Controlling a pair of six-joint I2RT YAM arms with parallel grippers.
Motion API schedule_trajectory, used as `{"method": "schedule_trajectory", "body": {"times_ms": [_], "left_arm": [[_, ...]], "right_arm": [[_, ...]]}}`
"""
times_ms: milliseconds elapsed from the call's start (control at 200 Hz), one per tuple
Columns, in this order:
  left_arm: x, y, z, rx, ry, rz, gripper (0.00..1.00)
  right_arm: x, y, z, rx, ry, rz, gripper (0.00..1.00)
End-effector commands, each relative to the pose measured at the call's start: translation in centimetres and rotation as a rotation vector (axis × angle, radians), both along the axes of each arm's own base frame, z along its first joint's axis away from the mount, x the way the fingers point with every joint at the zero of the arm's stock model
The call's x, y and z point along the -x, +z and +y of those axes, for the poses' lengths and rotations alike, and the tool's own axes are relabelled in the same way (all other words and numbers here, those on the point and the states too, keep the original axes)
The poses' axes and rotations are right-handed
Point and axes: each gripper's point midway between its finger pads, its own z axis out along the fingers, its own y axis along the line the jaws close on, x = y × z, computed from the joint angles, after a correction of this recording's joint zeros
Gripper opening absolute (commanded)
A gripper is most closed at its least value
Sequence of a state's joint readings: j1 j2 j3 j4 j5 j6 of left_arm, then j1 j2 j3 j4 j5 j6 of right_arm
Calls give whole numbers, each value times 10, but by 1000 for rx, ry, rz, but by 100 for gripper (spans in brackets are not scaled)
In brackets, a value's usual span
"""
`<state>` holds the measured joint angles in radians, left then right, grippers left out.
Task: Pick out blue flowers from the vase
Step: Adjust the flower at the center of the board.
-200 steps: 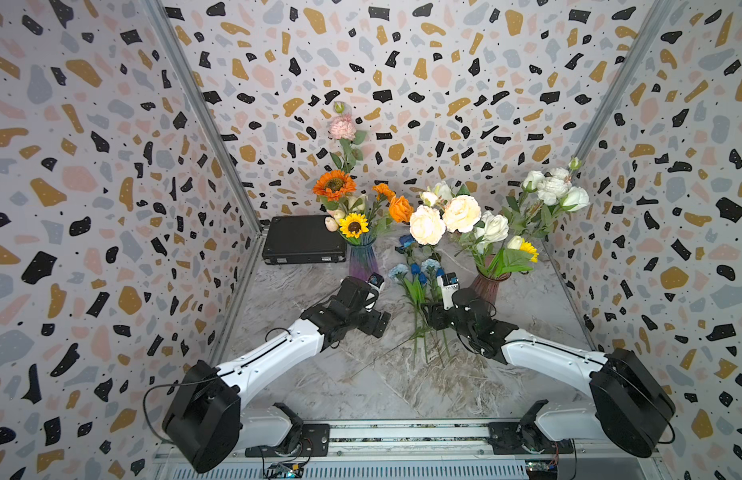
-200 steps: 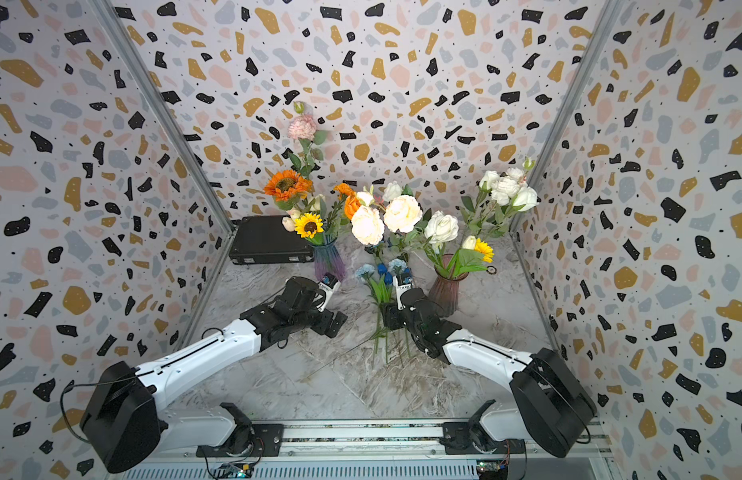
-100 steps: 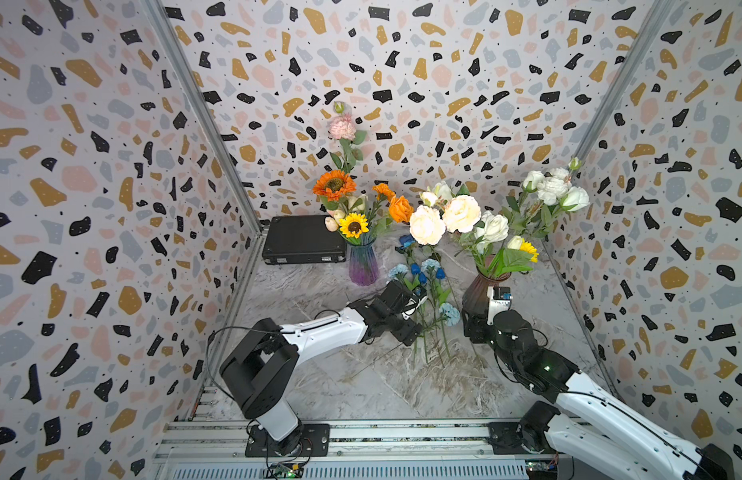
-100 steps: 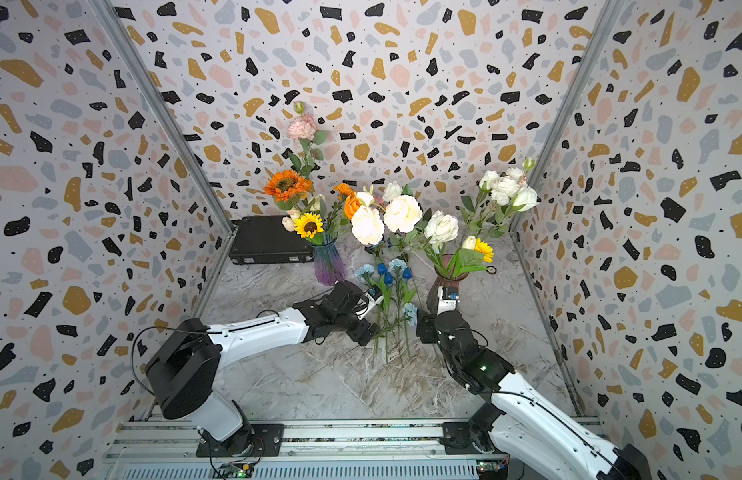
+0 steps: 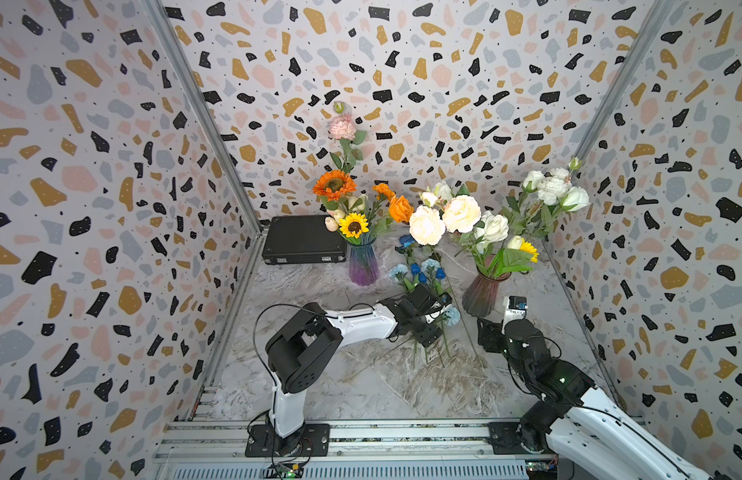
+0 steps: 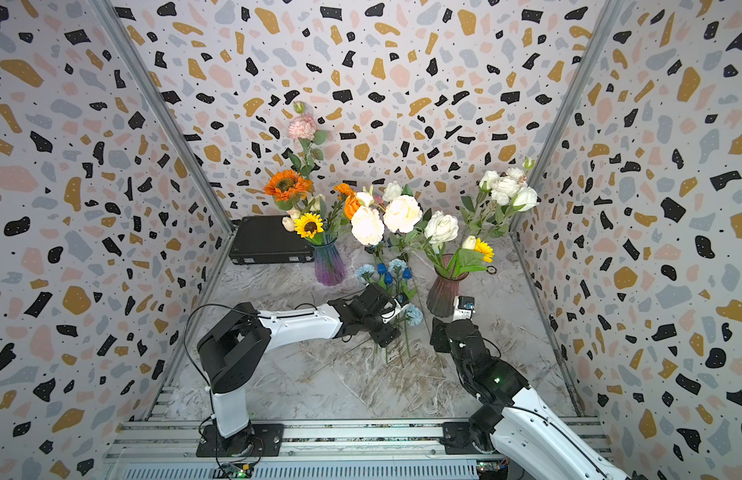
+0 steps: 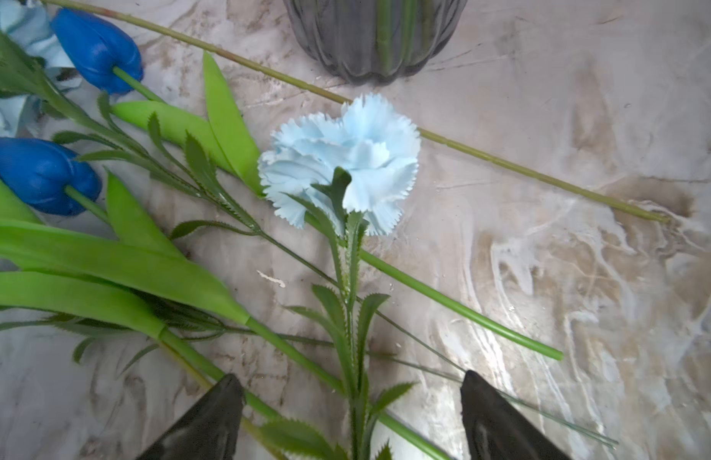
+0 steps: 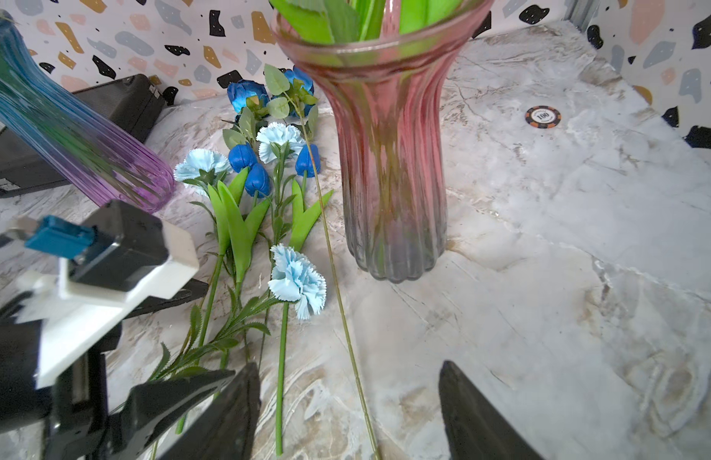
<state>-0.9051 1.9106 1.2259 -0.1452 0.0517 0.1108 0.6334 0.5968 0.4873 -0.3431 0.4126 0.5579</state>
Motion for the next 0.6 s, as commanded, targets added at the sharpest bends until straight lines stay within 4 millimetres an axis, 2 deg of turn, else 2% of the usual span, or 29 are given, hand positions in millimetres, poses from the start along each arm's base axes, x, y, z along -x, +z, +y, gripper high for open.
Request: {"method": "schedule_trajectory", "body": {"times_ms": [0,115,225,345,516,596], "left_arm": [[-5,7,-6,-9,-19,-33,78],[-5,2,-5,-31,-27,-31,65],[-9,-1,-5,-51,-20,-50,59],[-11,-2,-8,-51,-27,-53,46],[-4,-12,-7,-86,-51,-13,47],[-1,-18,-7,-100,-61,-3,42]], "right_arm": [[3,2,-8,17,-21,1,72],[3,0,-8,8,-20,3,72],[3,1,-6,3,-5,-1,72],[4,2,-7,1,-4,-5,72],[6,4,-10,-2,-9,-15,72],[6,3,-11,-1,-13,-15,72]]}}
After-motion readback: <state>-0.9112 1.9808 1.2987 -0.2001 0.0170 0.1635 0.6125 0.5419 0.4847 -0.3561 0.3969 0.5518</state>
